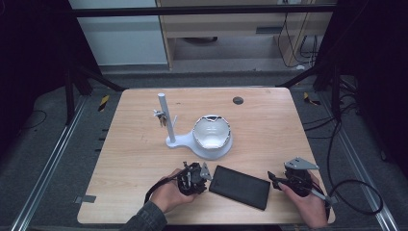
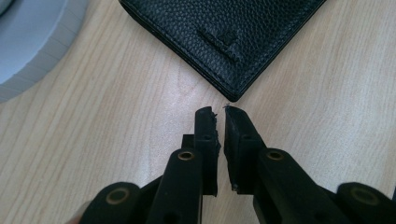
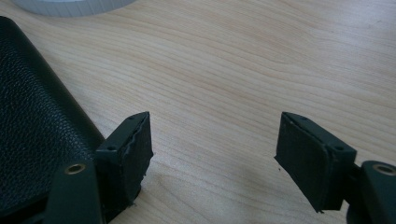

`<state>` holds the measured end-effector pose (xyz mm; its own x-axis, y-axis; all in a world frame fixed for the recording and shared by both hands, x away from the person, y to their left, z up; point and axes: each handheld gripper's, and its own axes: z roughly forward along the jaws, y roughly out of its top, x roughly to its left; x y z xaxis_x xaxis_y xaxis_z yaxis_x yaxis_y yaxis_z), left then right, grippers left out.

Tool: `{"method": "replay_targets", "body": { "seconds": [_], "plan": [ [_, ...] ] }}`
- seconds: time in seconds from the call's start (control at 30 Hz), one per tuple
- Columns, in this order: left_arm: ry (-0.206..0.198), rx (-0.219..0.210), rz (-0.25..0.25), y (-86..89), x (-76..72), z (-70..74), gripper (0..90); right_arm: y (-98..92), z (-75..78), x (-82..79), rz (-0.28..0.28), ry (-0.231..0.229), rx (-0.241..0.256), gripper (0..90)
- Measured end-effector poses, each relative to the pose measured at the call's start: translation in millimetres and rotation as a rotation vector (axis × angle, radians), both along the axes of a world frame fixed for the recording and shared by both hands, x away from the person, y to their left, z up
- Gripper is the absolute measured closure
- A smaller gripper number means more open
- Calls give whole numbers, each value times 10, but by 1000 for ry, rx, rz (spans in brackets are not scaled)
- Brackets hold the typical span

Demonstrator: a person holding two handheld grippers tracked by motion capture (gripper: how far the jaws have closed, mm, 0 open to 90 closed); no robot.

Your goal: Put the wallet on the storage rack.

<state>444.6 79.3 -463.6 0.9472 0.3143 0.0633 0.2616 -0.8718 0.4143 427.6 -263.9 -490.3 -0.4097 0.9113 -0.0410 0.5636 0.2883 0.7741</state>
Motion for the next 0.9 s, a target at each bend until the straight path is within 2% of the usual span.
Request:
{"method": "replay_targets", "body": {
  "seconds": [0.6, 0.9],
  "plan": [
    [15, -13, -8, -47, -5, -82, 845, 8, 3, -3, 12, -6, -6, 300],
    [15, -57, 0, -18, -23, -89, 897, 22, 16, -20, 17, -11, -8, 353]
  ]
}}
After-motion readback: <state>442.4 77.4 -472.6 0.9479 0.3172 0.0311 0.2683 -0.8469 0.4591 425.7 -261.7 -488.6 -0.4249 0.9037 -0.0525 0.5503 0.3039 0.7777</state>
